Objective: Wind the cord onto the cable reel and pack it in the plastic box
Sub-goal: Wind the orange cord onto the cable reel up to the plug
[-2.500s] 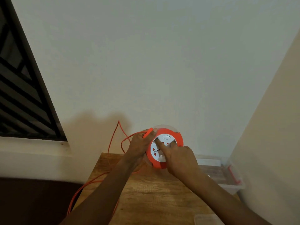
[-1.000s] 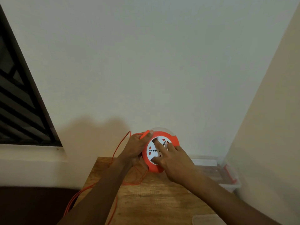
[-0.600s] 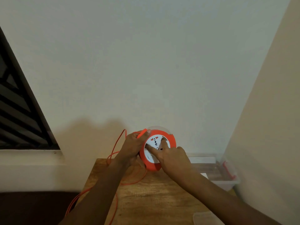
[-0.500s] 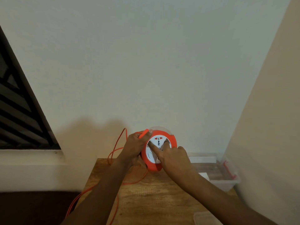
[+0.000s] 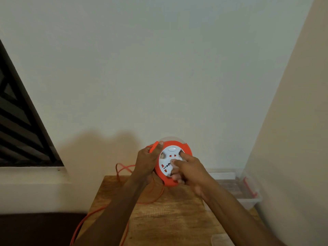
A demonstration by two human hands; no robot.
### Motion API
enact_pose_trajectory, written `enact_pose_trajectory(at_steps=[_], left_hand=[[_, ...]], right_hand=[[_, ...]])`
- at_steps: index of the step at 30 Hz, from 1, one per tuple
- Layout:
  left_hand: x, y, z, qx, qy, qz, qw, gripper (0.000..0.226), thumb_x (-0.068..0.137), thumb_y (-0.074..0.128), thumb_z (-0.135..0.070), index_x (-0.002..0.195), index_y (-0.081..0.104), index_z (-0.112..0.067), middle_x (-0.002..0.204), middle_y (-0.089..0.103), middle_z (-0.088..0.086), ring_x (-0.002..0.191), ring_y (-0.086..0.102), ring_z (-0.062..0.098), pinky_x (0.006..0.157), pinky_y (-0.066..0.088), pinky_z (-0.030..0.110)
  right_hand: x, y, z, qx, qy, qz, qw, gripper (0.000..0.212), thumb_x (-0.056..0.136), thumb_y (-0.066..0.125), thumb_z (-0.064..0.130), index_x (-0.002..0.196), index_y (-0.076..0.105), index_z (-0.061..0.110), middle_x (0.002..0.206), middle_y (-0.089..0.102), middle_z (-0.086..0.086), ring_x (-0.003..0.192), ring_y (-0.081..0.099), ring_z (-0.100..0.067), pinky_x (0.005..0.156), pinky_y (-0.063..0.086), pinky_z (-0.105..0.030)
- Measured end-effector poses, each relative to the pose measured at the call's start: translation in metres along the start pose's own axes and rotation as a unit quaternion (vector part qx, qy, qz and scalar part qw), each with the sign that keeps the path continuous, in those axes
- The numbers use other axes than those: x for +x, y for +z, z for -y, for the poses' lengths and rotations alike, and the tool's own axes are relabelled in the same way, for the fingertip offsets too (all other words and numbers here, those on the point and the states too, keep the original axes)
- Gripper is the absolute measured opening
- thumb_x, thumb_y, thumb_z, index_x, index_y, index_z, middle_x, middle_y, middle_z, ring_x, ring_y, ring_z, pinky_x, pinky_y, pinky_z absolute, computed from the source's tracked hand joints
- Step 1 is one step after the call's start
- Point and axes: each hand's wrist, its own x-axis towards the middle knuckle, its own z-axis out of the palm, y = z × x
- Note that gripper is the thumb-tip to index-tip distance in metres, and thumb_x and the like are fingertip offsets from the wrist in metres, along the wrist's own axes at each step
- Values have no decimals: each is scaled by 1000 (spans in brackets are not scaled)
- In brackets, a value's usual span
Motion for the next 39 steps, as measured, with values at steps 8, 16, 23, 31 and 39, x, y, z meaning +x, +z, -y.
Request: enact_pose_trajectory(at_steps=[8, 16, 23, 31, 39], left_hand=[[-2, -3, -1, -49, -21, 15, 998, 31, 96, 67, -44, 102, 79, -16, 95, 84, 7, 83, 81, 28, 69, 66, 37], [-5, -7, -5, -70, -20, 44, 996, 31, 97, 66, -42, 106, 79, -15, 97, 83, 8, 84, 81, 28, 64, 64, 32], [-2, -10, 1, -26, -2, 59, 998, 27, 98, 63, -42, 104, 77, -20, 94, 84, 3, 82, 81, 26, 66, 66, 31], [3, -11, 3, 22, 4, 70, 997, 28, 97, 62, -46, 103, 75, -21, 88, 84, -3, 78, 81, 22, 63, 64, 27], [10, -13, -9, 79, 41, 85, 992, 36, 96, 65, -44, 117, 72, -15, 104, 81, 5, 87, 80, 26, 79, 67, 41]], right_hand=[[-11, 1, -8, -325, -158, -43, 931, 72, 84, 65, 37, 146, 31, 20, 97, 69, 11, 87, 69, -14, 81, 56, -35], [-13, -9, -1, -663, -412, -4, 624, 28, 83, 67, 18, 111, 71, 22, 151, 39, -12, 126, 45, -37, 92, 49, -48], [-10, -9, -3, -702, -441, 1, 559, 37, 72, 82, 18, 107, 72, 23, 139, 51, -14, 119, 51, -39, 83, 55, -52], [-12, -9, -6, -745, -404, 21, 530, 28, 88, 66, 19, 116, 67, 20, 158, 25, -9, 129, 38, -41, 97, 44, -54], [-13, -9, -15, -758, -365, -15, 540, 55, 85, 70, 33, 134, 46, 34, 158, 23, -10, 123, 45, -42, 94, 44, -54]])
